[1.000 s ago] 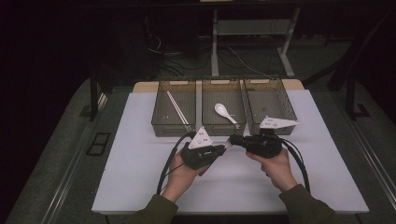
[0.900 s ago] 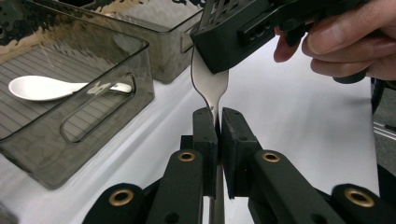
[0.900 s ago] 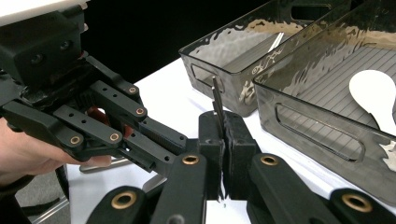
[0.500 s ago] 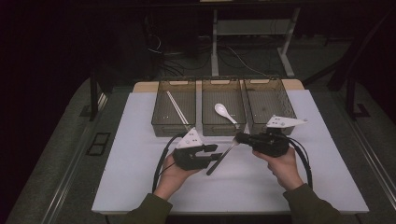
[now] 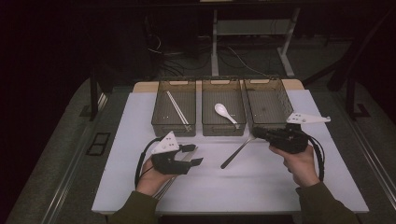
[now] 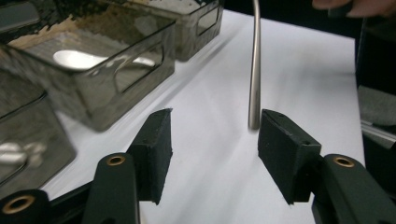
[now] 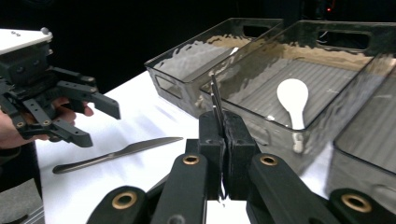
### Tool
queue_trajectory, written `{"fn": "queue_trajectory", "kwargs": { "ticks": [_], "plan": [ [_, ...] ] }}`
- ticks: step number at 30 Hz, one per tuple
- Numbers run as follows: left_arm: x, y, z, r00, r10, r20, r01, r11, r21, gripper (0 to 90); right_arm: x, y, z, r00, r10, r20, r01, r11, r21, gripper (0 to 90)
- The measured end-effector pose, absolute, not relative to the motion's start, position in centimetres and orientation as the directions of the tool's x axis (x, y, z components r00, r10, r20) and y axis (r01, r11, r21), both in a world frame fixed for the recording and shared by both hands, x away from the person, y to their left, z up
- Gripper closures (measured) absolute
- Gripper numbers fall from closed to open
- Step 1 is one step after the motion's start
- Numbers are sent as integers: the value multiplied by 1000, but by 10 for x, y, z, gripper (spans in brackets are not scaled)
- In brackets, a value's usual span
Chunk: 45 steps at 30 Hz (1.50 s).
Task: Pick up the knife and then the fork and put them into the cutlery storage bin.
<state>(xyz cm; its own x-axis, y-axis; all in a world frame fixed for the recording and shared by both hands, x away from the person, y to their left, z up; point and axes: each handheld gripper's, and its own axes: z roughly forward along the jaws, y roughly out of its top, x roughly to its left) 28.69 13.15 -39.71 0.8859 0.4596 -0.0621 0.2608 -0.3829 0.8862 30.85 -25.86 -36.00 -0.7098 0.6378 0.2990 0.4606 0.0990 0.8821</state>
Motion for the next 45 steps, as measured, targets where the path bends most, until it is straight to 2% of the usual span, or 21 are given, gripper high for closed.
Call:
{"fn": "queue_trajectory", "kwargs": {
  "ticks": [10,22,25,36,45],
  "plan": [
    [277,166,-408,860,503,-81,304,-379,874,353,309,-284,-354,-676,681,281,449,78,890,876],
    [266,190,-423,808,574,-131,385,-347,855,50,315,-334,-322,-607,754,249,402,21,915,877],
    [266,190,-423,808,574,-136,387,-342,856,0,320,-343,-311,-587,773,240,394,14,919,877],
    [266,186,-424,816,562,-136,389,-358,849,0,353,-371,-290,-495,841,220,397,-6,918,876],
    [267,184,-425,824,549,-140,387,-364,847,0,404,-365,-300,-441,869,223,482,20,876,876]
  ]
}}
